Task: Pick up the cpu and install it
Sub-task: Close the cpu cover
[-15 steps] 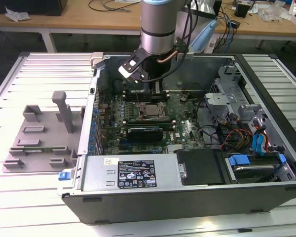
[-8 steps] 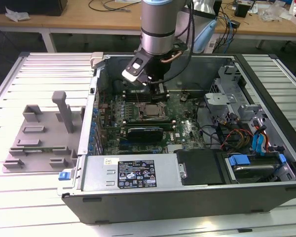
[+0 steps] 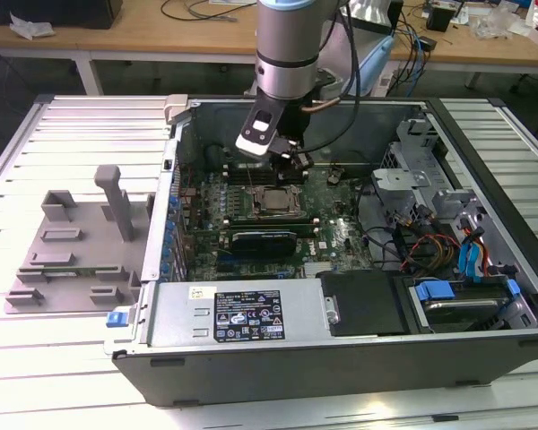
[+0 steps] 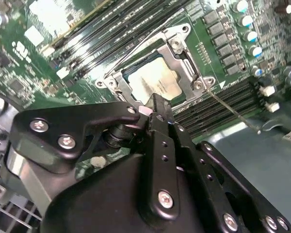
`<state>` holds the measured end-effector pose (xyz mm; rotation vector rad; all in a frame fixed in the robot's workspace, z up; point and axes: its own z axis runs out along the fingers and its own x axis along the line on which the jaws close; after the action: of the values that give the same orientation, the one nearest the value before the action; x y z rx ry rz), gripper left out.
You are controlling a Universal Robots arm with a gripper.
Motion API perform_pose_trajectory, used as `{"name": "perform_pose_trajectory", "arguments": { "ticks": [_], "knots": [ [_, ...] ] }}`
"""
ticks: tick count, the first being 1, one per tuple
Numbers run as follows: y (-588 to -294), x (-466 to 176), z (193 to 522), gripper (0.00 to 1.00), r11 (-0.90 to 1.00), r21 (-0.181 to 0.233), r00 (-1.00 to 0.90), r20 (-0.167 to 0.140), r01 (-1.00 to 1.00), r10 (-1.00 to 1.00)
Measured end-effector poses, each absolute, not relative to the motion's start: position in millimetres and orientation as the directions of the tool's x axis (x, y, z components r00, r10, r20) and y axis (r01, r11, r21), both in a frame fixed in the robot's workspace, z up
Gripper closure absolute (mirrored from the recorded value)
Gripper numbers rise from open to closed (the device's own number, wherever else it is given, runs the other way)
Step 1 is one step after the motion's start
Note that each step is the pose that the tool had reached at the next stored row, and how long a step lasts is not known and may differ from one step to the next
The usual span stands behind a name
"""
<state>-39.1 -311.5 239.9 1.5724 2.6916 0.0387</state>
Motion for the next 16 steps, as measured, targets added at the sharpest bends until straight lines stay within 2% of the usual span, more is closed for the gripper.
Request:
{"name": "perform_pose_trajectory", "arguments": {
  "ticks": [16],
  "knots": [
    [-311.6, -39.1, 240.0, 0.89, 0.778, 0.033, -0.779, -0.009, 0.627, 0.628]
  ]
}}
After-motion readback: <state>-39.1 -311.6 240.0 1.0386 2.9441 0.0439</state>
